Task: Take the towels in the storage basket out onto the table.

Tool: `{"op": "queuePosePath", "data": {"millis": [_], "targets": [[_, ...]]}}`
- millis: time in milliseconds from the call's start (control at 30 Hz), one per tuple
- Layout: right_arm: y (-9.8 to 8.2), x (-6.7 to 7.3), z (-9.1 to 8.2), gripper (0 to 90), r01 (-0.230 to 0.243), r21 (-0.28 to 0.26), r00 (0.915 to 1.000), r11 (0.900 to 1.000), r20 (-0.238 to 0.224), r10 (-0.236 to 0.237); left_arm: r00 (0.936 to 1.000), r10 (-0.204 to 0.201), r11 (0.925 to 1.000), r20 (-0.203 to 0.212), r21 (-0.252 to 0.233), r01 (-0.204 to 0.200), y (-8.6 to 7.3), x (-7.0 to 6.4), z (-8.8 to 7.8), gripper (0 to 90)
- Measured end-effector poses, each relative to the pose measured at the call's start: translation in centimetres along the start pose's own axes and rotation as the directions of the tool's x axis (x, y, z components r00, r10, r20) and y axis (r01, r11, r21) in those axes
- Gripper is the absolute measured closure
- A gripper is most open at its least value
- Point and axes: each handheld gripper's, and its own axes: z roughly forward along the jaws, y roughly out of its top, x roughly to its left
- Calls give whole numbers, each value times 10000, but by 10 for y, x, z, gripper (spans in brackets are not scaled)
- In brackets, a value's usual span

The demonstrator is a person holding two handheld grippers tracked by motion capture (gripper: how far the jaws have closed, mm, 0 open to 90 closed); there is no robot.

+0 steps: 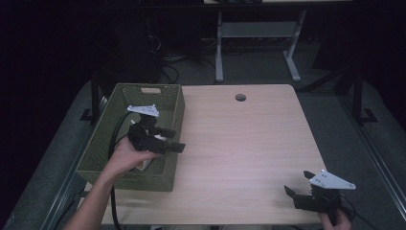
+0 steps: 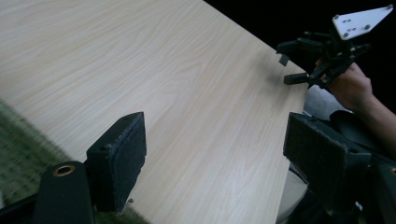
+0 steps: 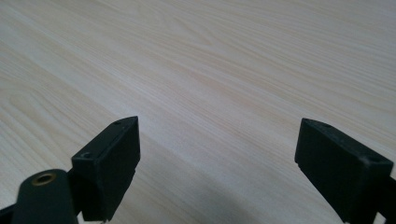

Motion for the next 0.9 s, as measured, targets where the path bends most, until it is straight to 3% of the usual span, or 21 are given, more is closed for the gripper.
{"op": "queuePosePath", "data": {"millis": [533,700,867,900], "targets": [[1,2,-1,138,73,-26,10000,10000,-63,-74,9948,-688,9975,-746,-202,675,-22,34,-28,212],[1,2,0,139,130,40,9998,9999,-141,-129,9876,-1107,9936,-1111,-352,1074,-32,51,-38,212],[1,2,-1,139,176,-10,9997,9998,-151,-177,9724,-1649,9863,-1650,-327,1618,-42,68,-43,212],[1,2,-1,138,171,-5,9997,9999,-147,-171,9668,-1867,9824,-1745,-312,1841,-45,74,-44,212]]}}
